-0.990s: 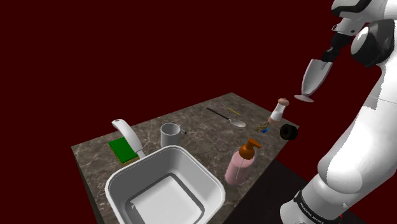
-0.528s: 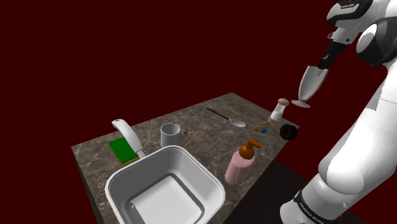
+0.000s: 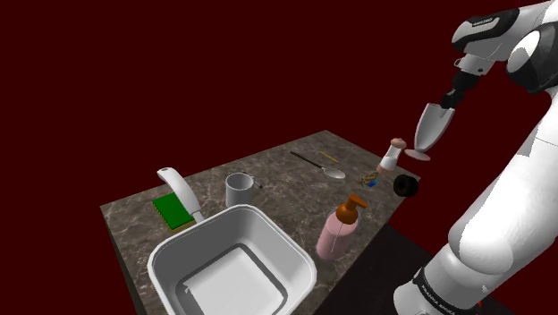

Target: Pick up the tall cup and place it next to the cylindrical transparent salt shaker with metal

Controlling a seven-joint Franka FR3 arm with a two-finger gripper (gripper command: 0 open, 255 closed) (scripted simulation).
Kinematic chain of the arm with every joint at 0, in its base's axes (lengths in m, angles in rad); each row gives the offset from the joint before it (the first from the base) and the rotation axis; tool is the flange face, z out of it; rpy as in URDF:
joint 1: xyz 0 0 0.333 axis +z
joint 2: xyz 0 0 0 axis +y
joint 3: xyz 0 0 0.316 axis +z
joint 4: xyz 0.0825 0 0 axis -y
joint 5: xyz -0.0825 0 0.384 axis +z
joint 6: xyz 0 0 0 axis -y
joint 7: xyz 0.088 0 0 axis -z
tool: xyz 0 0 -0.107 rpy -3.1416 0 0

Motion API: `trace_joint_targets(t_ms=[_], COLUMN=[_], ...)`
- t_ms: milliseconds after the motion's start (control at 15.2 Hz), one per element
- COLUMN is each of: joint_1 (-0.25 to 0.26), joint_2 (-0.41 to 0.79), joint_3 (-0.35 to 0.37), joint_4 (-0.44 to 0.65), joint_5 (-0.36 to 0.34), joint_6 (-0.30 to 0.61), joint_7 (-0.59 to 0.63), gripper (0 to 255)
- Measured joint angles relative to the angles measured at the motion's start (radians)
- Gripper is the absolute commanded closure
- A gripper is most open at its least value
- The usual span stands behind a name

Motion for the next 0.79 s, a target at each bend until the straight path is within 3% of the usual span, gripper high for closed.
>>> trace_joint_targets(t_ms=[792], joint_1=[0.004], joint_2=[0.003], joint_3=[0.004], joint_4=[-0.157], joint_5=[0.006], joint_6=[0.158], joint_7=[-0.011], gripper=[255])
